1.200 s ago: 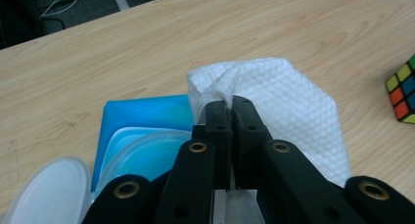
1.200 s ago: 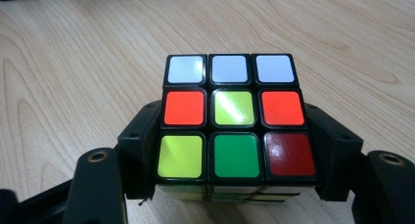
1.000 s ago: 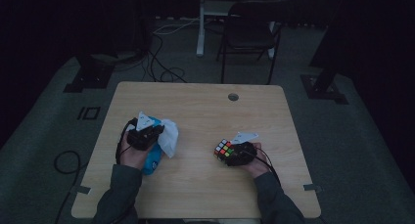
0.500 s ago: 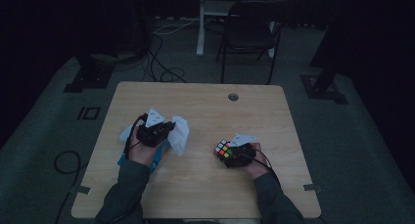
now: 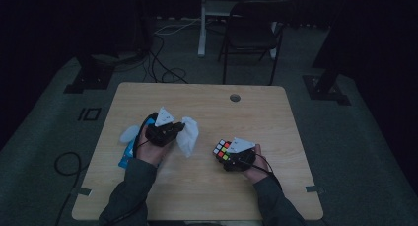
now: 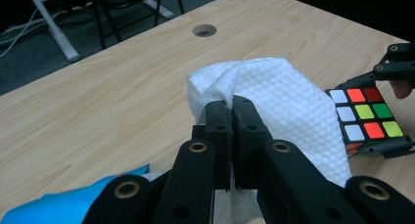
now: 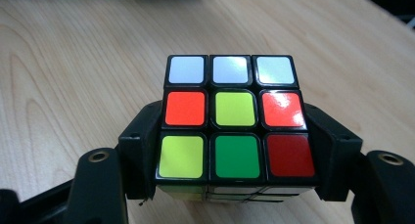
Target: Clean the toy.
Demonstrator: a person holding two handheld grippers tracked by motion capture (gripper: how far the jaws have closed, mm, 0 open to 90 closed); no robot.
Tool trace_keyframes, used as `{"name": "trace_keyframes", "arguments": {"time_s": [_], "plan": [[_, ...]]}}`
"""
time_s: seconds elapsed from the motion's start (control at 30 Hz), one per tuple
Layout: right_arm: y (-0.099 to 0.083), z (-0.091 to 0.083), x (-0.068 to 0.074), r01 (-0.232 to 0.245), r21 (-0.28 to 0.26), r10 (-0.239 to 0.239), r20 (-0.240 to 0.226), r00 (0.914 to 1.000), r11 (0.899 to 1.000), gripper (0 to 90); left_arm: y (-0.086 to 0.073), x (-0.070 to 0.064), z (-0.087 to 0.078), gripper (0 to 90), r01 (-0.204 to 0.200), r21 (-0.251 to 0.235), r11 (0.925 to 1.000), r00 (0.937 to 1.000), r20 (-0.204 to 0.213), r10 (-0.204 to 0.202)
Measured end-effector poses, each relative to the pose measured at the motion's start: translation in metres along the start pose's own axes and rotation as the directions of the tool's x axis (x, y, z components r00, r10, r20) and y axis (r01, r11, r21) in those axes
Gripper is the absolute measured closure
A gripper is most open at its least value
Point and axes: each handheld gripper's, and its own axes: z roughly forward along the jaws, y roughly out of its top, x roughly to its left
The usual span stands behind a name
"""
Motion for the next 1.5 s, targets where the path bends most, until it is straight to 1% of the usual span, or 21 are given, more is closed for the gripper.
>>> {"name": "trace_keyframes", "arguments": {"time_s": [0.2, 0.4, 0.43, 0.47, 0.5, 0.53, 0.6, 0.67, 0.73, 0.8, 0.9, 1.07, 1.13, 1.17, 1.23, 1.27, 1.33, 1.37, 1.4, 1.47, 1.5], "plan": [[0.005, -0.006, 0.015, 0.076, -0.014, -0.076, 0.030, 0.9967, 0.997, 33.7, 0.002, -0.009, 0.006, 87.9, -0.007, -0.010, 0.9999, 0.9994, 0.034, 0.007], [0.009, -0.007, 0.024, 0.126, -0.012, -0.125, 0.041, 0.9913, 0.992, 33.7, 0.002, -0.016, 0.011, 87.8, -0.009, -0.015, 0.9998, 0.9981, 0.060, 0.010], [0.010, -0.007, 0.026, 0.138, -0.012, -0.137, 0.043, 0.9896, 0.990, 33.7, 0.002, -0.016, 0.011, 87.8, -0.009, -0.015, 0.9998, 0.9981, 0.060, 0.010], [0.011, -0.009, 0.030, 0.160, -0.014, -0.159, 0.048, 0.9862, 0.987, 33.7, 0.003, -0.022, 0.015, 87.6, -0.009, -0.021, 0.9997, 0.9963, 0.085, 0.011], [0.011, -0.009, 0.030, 0.160, -0.014, -0.159, 0.048, 0.9862, 0.987, 33.7, 0.003, -0.022, 0.015, 87.6, -0.009, -0.021, 0.9997, 0.9963, 0.085, 0.011], [0.012, -0.010, 0.033, 0.178, -0.015, -0.177, 0.058, 0.9825, 0.984, 33.8, 0.003, -0.027, 0.019, 87.6, -0.018, -0.015, 0.9997, 0.9949, 0.099, 0.019], [0.014, -0.010, 0.037, 0.206, -0.014, -0.205, 0.074, 0.9761, 0.978, 33.7, 0.003, -0.030, 0.022, 87.6, -0.023, -0.012, 0.9997, 0.9941, 0.106, 0.024], [0.015, -0.010, 0.042, 0.246, -0.001, -0.245, 0.102, 0.9642, 0.969, 33.7, 0.004, -0.035, 0.027, 87.7, -0.038, -0.001, 0.9993, 0.9920, 0.120, 0.037], [0.016, -0.009, 0.048, 0.302, 0.021, -0.302, 0.142, 0.9428, 0.953, 33.8, 0.005, -0.038, 0.030, 87.6, -0.048, 0.005, 0.9989, 0.9908, 0.127, 0.047], [0.017, -0.008, 0.054, 0.339, 0.026, -0.339, 0.159, 0.9271, 0.940, 33.8, 0.006, -0.041, 0.033, 87.6, -0.057, 0.010, 0.9983, 0.9893, 0.135, 0.056], [0.019, -0.008, 0.059, 0.360, 0.021, -0.359, 0.172, 0.9175, 0.933, 33.7, 0.007, -0.045, 0.037, 87.7, -0.070, 0.016, 0.9974, 0.9873, 0.144, 0.067], [0.021, -0.010, 0.061, 0.374, 0.008, -0.369, 0.187, 0.9107, 0.927, 33.8, 0.010, -0.051, 0.046, 87.7, -0.087, 0.026, 0.9958, 0.9827, 0.166, 0.082], [0.021, -0.011, 0.062, 0.392, 0.008, -0.385, 0.197, 0.9014, 0.920, 33.8, 0.010, -0.053, 0.047, 87.7, -0.091, 0.028, 0.9955, 0.9815, 0.172, 0.085], [0.022, -0.012, 0.064, 0.399, 0.012, -0.392, 0.207, 0.8963, 0.917, 33.8, 0.010, -0.056, 0.051, 87.7, -0.099, 0.031, 0.9945, 0.9784, 0.185, 0.092], [0.022, -0.012, 0.067, 0.435, 0.025, -0.428, 0.238, 0.8720, 0.900, 33.8, 0.010, -0.059, 0.055, 87.7, -0.106, 0.037, 0.9937, 0.9750, 0.200, 0.097], [0.023, -0.012, 0.070, 0.455, 0.037, -0.449, 0.256, 0.8562, 0.890, 33.8, 0.010, -0.060, 0.056, 87.7, -0.110, 0.042, 0.9930, 0.9738, 0.205, 0.100], [0.023, -0.012, 0.073, 0.484, 0.045, -0.477, 0.275, 0.8350, 0.874, 33.8, 0.010, -0.061, 0.059, 87.6, -0.121, 0.050, 0.9913, 0.9712, 0.212, 0.108], [0.024, -0.012, 0.075, 0.488, 0.050, -0.481, 0.281, 0.8305, 0.871, 33.8, 0.010, -0.061, 0.060, 87.7, -0.126, 0.054, 0.9906, 0.9703, 0.215, 0.111], [0.024, -0.012, 0.076, 0.499, 0.056, -0.492, 0.287, 0.8216, 0.865, 33.8, 0.010, -0.061, 0.061, 87.7, -0.132, 0.061, 0.9894, 0.9693, 0.217, 0.116], [0.024, -0.011, 0.078, 0.513, 0.058, -0.506, 0.297, 0.8097, 0.856, 33.8, 0.011, -0.060, 0.062, 87.7, -0.137, 0.069, 0.9882, 0.9678, 0.222, 0.119], [0.024, -0.011, 0.079, 0.519, 0.060, -0.511, 0.299, 0.8056, 0.853, 33.8, 0.010, -0.059, 0.063, 87.7, -0.138, 0.070, 0.9880, 0.9674, 0.224, 0.119]]}}
